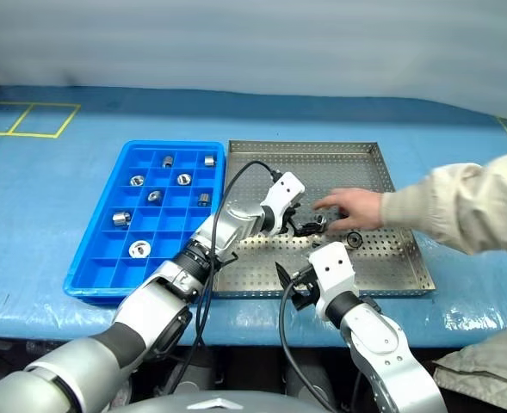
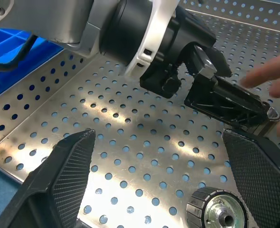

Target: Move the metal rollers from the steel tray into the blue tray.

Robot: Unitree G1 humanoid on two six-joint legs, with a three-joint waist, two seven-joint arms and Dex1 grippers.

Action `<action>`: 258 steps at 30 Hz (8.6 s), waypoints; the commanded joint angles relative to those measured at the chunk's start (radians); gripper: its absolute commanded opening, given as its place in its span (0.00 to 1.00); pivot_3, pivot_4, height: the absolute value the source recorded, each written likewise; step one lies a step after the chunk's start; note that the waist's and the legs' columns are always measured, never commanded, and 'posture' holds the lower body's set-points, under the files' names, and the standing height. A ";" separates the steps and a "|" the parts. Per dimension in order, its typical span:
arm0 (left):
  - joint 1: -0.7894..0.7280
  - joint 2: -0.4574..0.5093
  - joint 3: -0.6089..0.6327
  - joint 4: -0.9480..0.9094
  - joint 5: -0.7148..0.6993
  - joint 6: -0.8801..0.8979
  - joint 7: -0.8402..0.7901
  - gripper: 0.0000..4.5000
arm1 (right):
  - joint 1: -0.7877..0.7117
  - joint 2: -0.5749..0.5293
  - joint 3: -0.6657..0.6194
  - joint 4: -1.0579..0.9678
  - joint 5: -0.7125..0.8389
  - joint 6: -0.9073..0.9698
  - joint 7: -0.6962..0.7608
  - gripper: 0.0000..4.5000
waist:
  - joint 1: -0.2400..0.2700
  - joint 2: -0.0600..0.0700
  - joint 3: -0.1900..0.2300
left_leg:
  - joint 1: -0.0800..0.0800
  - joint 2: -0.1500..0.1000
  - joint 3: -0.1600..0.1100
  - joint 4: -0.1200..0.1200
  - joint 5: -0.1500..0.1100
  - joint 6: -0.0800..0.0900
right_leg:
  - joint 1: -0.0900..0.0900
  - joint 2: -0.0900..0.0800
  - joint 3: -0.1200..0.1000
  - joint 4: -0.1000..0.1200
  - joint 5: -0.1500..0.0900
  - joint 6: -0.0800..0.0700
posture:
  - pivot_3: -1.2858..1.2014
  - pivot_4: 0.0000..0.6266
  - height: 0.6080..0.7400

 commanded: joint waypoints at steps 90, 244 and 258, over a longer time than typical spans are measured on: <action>0.615 0.480 0.107 -1.212 -0.202 0.250 0.022 0.99 | -0.894 0.346 -0.356 1.098 -0.141 -0.160 -0.413 1.00 | 0.016 0.002 0.000 | 0.004 0.001 0.005 -0.003 0.000 0.001 | 0.000 0.002 0.007 0.002 0.005 0.007 | 0.58 0.24 1.00; 0.690 0.531 0.054 -1.285 -0.305 0.278 -0.066 1.00 | -0.222 0.154 -0.196 0.041 -0.003 0.308 -0.078 0.99 | 0.012 0.006 0.001 | 0.003 0.001 0.000 -0.005 0.002 -0.003 | -0.001 0.001 0.000 0.002 -0.002 -0.003 | 0.55 0.24 1.00; 0.682 0.529 0.049 -1.273 -0.302 0.267 -0.079 1.00 | -0.311 0.216 -0.181 0.152 -0.021 0.298 -0.144 0.99 | 0.009 0.006 0.001 | 0.003 0.001 0.000 -0.005 0.002 -0.003 | -0.001 0.001 0.000 0.002 -0.002 -0.003 | 0.54 0.24 1.00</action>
